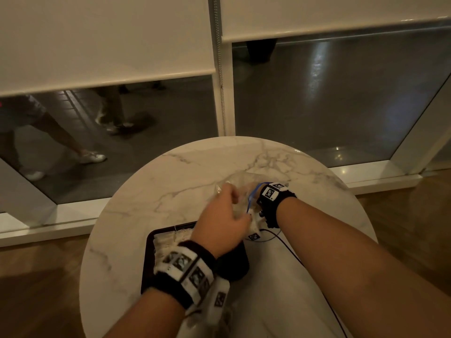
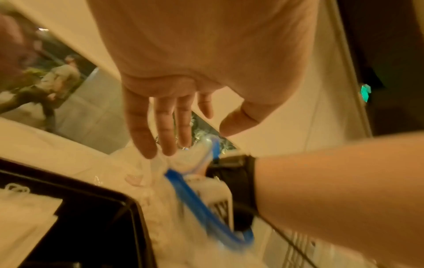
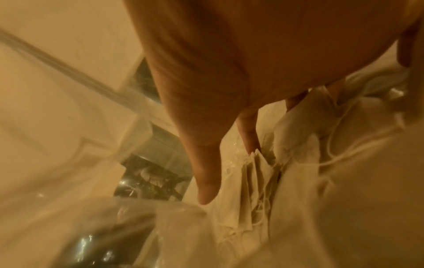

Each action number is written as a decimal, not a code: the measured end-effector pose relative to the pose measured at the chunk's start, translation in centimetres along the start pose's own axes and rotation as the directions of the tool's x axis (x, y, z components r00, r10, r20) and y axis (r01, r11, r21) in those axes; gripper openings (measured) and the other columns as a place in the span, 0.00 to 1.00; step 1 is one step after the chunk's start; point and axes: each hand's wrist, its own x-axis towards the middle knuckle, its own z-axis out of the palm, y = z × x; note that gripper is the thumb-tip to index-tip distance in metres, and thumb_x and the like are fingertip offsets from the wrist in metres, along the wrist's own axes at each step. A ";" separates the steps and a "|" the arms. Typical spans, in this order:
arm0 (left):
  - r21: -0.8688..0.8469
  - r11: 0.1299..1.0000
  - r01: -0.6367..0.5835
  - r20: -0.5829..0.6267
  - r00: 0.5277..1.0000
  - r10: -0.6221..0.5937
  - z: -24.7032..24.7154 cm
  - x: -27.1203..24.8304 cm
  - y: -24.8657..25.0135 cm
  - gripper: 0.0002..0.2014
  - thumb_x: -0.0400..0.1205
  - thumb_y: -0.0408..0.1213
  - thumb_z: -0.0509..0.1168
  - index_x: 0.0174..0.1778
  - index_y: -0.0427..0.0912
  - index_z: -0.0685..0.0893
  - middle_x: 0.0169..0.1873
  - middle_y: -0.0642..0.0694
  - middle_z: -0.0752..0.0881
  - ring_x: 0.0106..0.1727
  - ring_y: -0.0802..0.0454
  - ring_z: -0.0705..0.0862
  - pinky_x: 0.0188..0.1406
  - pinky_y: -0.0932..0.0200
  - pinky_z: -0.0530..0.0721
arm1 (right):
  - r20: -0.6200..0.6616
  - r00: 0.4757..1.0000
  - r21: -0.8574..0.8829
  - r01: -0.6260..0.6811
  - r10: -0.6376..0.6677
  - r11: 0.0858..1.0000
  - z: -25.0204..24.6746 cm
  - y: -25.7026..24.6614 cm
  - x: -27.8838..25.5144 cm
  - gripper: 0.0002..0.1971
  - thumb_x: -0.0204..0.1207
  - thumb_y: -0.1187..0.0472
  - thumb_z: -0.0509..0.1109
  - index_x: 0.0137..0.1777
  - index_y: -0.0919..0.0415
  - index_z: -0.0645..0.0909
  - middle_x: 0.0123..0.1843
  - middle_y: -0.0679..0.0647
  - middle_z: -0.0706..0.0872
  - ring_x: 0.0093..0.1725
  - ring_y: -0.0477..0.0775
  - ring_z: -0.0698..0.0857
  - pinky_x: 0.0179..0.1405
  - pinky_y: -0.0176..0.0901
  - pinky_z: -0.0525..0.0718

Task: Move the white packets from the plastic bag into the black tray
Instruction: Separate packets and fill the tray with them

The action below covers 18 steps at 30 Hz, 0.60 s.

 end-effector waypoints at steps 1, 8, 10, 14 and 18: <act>-0.024 0.997 0.070 -0.036 0.997 -0.071 -0.7 1.4 -0.6 0.11 0.80 0.44 0.65 0.56 0.53 0.72 0.48 0.49 0.83 0.40 0.50 0.83 0.39 0.54 0.79 | 0.008 1.000 -0.029 0.000 0.001 1.000 -0.4 0.1 -0.6 0.31 0.82 0.47 0.71 0.80 0.60 0.72 0.78 0.57 0.76 0.75 0.63 0.77 0.65 0.53 0.77; 0.037 0.873 0.487 0.237 0.844 -0.481 -1.4 9.6 -3.0 0.28 0.87 0.55 0.62 0.83 0.55 0.67 0.79 0.42 0.73 0.72 0.37 0.77 0.60 0.43 0.83 | -0.016 1.000 -0.013 0.015 -0.015 1.000 0.6 2.6 1.6 0.32 0.82 0.47 0.70 0.84 0.53 0.66 0.81 0.53 0.73 0.75 0.58 0.76 0.75 0.53 0.75; 0.079 0.869 0.488 0.293 0.822 -0.488 -0.6 10.4 -2.7 0.29 0.87 0.53 0.63 0.84 0.52 0.67 0.81 0.43 0.71 0.74 0.36 0.76 0.64 0.39 0.84 | -0.034 0.998 0.057 0.059 -0.057 0.997 2.3 5.2 6.4 0.20 0.79 0.51 0.73 0.70 0.52 0.81 0.61 0.52 0.84 0.58 0.55 0.81 0.67 0.57 0.80; 0.080 0.904 0.420 0.305 0.853 -0.423 0.8 11.6 -2.3 0.30 0.85 0.51 0.67 0.82 0.47 0.71 0.77 0.43 0.73 0.72 0.39 0.77 0.65 0.40 0.86 | -0.009 0.991 0.104 0.132 -0.132 0.986 2.7 5.6 7.7 0.24 0.76 0.60 0.77 0.18 0.45 0.80 0.30 0.47 0.75 0.30 0.55 0.76 0.46 0.60 0.90; 0.121 0.952 0.280 0.297 0.905 -0.304 1.9 12.0 -1.6 0.27 0.85 0.48 0.68 0.79 0.44 0.76 0.75 0.43 0.78 0.69 0.42 0.80 0.67 0.45 0.84 | 0.011 0.998 0.165 0.056 -0.058 0.985 1.5 3.2 0.8 0.15 0.81 0.64 0.71 0.33 0.52 0.75 0.31 0.49 0.75 0.28 0.45 0.71 0.22 0.32 0.72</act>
